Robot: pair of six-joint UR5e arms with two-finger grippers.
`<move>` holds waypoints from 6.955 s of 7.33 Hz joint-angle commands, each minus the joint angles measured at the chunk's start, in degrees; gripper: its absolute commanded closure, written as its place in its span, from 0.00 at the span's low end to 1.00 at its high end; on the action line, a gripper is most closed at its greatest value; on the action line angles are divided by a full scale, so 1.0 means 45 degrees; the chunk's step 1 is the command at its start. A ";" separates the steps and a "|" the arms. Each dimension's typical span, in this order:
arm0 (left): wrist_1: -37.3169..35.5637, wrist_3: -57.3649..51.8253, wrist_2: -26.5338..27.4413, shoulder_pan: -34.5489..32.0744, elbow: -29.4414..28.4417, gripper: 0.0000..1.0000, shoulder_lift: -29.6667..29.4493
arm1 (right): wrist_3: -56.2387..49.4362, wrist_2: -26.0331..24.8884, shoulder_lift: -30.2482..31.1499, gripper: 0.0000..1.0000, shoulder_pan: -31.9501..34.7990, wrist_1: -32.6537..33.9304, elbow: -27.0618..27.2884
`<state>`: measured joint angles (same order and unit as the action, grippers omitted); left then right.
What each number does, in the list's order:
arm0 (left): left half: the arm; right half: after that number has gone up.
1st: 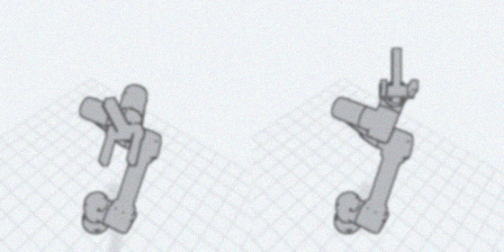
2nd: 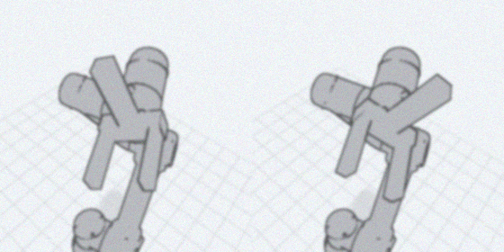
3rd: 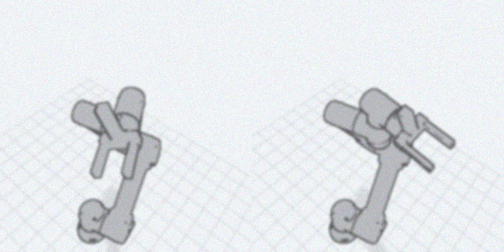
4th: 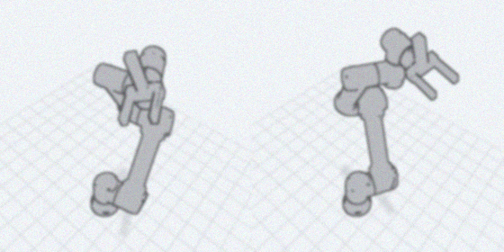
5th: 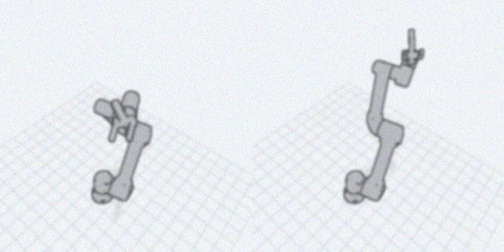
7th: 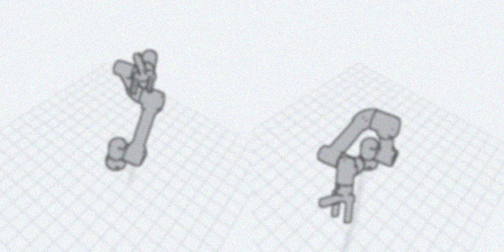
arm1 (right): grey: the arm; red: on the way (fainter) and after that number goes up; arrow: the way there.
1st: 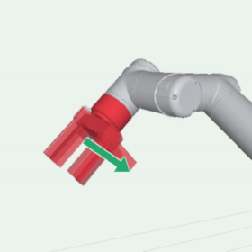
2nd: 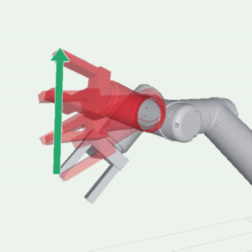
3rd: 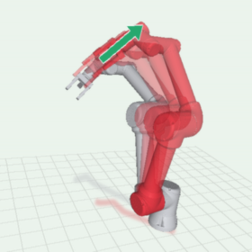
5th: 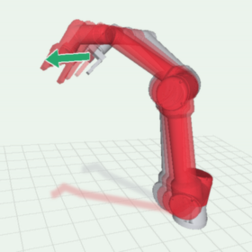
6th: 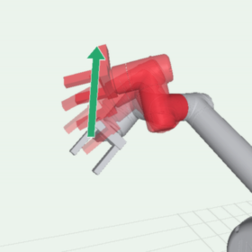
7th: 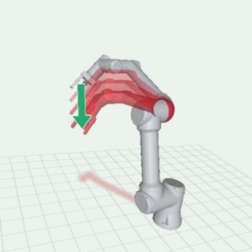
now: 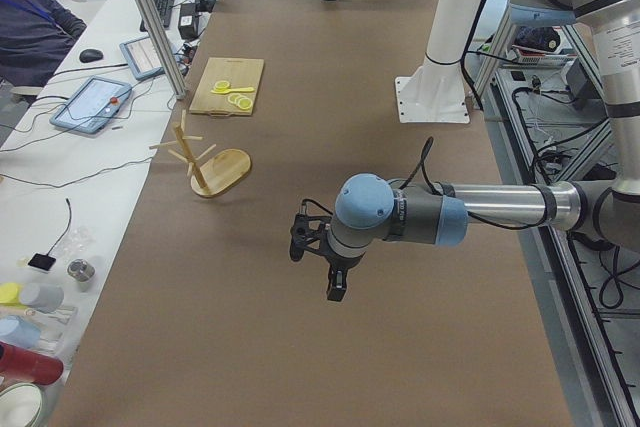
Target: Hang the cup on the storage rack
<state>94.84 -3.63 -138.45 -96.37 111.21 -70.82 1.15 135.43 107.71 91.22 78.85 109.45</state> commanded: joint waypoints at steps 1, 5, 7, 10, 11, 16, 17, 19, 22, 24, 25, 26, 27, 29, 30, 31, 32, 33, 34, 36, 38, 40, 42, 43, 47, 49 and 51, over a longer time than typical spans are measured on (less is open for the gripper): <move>-0.0022 0.0005 -0.0015 0.0009 -0.0161 0.01 -0.1036 | 0.0097 0.0119 0.0011 0.00 0.0255 0.0037 0.0014; 0.1809 -0.0031 -0.0015 0.0009 -0.0689 0.01 -0.1686 | 0.0077 0.0196 0.0030 0.00 0.0256 -0.0916 -0.0045; 0.3405 0.0024 0.0004 0.0029 -0.1021 0.01 -0.1393 | 0.0039 0.0158 -0.0066 0.00 0.0178 -0.0998 -0.0783; 0.4020 0.0220 -0.1043 0.0029 -0.0964 0.01 -0.0865 | 0.0116 0.0138 -0.0145 0.00 0.0002 -0.1153 -0.1195; 0.4021 0.0220 -0.1553 0.0029 -0.0963 0.01 -0.0904 | 0.0619 0.0119 -0.0339 0.00 -0.0250 -0.1328 -0.1527; 0.4099 0.0201 -0.1578 0.0009 -0.0827 0.01 -0.0767 | 0.4526 0.0040 -0.1142 0.02 -0.1988 -0.7381 -0.5708; 0.4099 0.0201 -0.1578 0.0009 -0.0846 0.01 -0.0748 | 0.4608 0.0002 -0.1142 0.06 -0.2126 -0.7404 -0.5729; 0.4099 0.0181 -0.1578 0.0009 -0.0846 0.01 -0.0748 | 0.4608 -0.0271 -0.1025 0.16 -0.2438 -0.8220 -0.5807; 0.4119 0.0181 -0.1578 0.0009 -0.0924 0.01 -0.0748 | 0.4473 -0.0272 -0.0985 0.90 -0.2498 -0.8361 -0.5827; 0.4119 0.0201 -0.1578 0.0009 -0.0905 0.01 -0.0748 | 0.4472 -0.0292 -0.0849 1.00 -0.2499 -0.8342 -0.5827; 0.4119 0.0201 -0.1578 0.0009 -0.0885 0.01 -0.0748 | 0.4511 -0.0292 -0.0849 1.00 -0.2518 -0.8342 -0.5827; 0.4119 0.0201 -0.1597 0.0009 -0.0885 0.01 -0.0748 | 0.4588 -0.0292 -0.0926 1.00 -0.2499 -0.8322 -0.5808; 0.4119 0.0201 -0.1597 -0.0010 -0.0866 0.01 -0.0748 | 0.4628 -0.0156 -0.1217 1.00 -0.2499 -0.8206 -0.5749; 0.4119 0.0201 -0.1597 0.0009 -0.0885 0.01 -0.0748 | 0.5713 -0.0077 -0.2346 1.00 -0.2499 -0.6283 -0.5128; 0.4138 0.0201 -0.1597 0.0029 -0.0847 0.01 -0.0748 | 0.7791 -0.0096 -0.2952 1.00 -0.2499 -0.5924 -0.4814; 0.4138 0.0162 -0.1617 0.0029 -0.0866 0.01 -0.0767 | 1.0345 -0.0154 -0.3306 1.00 -0.2653 -0.5920 -0.4502; 0.4274 0.0162 -0.1617 0.0029 -0.0846 0.01 -0.0787 | 1.1917 -0.0252 -0.3445 1.00 -0.3138 -0.5920 -0.3957; 0.4507 0.0162 -0.1617 0.0029 -0.0885 0.01 -0.0787 | 1.3190 -0.0446 -0.3601 1.00 -0.3549 -0.5901 -0.3488; 0.4509 0.0162 -0.1752 0.0029 -0.0866 0.01 -0.0787 | 1.4633 -0.1260 -0.3777 1.00 -0.4423 -0.5881 -0.2884; 0.4529 0.0142 -0.2319 0.0029 -0.0905 0.01 -0.0767 | 1.6770 -0.1638 -0.4789 1.00 -0.5483 -0.4661 -0.2180; 0.4627 0.0181 -0.2339 0.0029 -0.0963 0.01 -0.0748 | 1.9376 -0.3056 -0.5512 1.00 -0.7117 -0.1288 0.0041; 0.4646 0.0181 -0.2630 0.0029 -0.0944 0.01 -0.0748 | 2.2504 -0.4155 -0.7498 1.00 -0.8800 0.1372 0.0638; 0.4666 0.0220 -0.2671 0.0010 -0.0885 0.01 -0.0748 | 2.5319 -0.6255 -0.9065 1.00 -1.0635 0.3194 0.0638; 0.4666 0.0220 -0.2652 0.0009 -0.0905 0.01 -0.0748 | 2.6182 -0.6442 -0.9419 1.00 -1.1146 0.3569 0.0638; 0.4627 0.0220 -0.2671 0.0029 -0.0963 0.01 -0.0748 | 2.9464 -0.8063 -1.2849 1.00 -1.3043 0.6498 -0.0643; 0.4607 0.0240 -0.2671 0.0029 -0.0963 0.01 -0.0748 | 3.0250 -0.8627 -1.4785 1.00 -1.3434 0.6619 -0.2945; 0.4529 0.0240 -0.2671 0.0029 -0.0983 0.01 -0.0748 | 3.0603 -0.8807 -1.5883 1.00 -1.3708 0.6677 -0.4589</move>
<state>115.43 -2.55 -150.47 -96.24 106.82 -74.18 137.67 96.44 39.76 30.35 108.61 93.75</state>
